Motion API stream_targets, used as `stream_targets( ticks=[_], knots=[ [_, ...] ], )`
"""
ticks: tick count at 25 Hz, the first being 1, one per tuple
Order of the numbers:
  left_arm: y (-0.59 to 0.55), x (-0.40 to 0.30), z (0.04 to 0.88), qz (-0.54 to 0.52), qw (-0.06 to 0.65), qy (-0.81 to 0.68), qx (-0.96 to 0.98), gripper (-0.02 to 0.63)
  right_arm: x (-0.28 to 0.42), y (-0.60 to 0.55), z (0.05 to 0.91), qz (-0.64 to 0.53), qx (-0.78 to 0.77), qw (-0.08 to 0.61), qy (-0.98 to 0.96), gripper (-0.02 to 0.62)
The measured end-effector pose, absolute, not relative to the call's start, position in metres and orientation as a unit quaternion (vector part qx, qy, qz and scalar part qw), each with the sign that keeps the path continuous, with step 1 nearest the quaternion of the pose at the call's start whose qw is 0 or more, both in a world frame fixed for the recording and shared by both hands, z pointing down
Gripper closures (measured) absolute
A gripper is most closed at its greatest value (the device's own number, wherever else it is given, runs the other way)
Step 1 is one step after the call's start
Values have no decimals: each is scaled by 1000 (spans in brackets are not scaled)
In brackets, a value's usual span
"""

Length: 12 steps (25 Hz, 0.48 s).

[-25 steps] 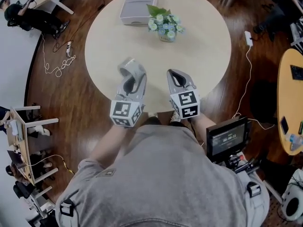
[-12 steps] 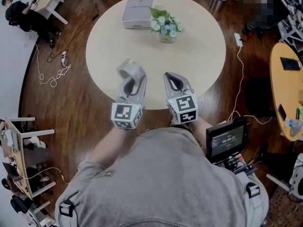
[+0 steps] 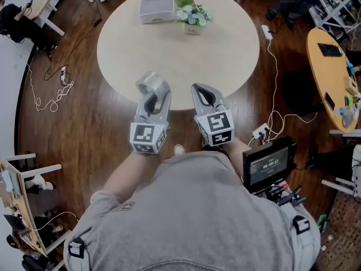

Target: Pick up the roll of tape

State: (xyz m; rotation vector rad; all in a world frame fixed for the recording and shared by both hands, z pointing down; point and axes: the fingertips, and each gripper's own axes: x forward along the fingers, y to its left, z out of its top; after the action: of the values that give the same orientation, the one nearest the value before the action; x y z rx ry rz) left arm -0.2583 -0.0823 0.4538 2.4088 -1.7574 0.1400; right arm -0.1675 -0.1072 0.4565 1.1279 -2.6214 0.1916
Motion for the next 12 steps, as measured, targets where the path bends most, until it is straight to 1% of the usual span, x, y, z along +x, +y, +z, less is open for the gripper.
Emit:
stream_targets(
  ticks=[6,12],
  knots=[
    [-50,-253,459,48,86,-565,819,503,-165,-70,455,68,410,141,-898,583],
    [-38,-237,453,46,81,-560,823,503,-149,-58,450,69,419,131,-896,583]
  ],
)
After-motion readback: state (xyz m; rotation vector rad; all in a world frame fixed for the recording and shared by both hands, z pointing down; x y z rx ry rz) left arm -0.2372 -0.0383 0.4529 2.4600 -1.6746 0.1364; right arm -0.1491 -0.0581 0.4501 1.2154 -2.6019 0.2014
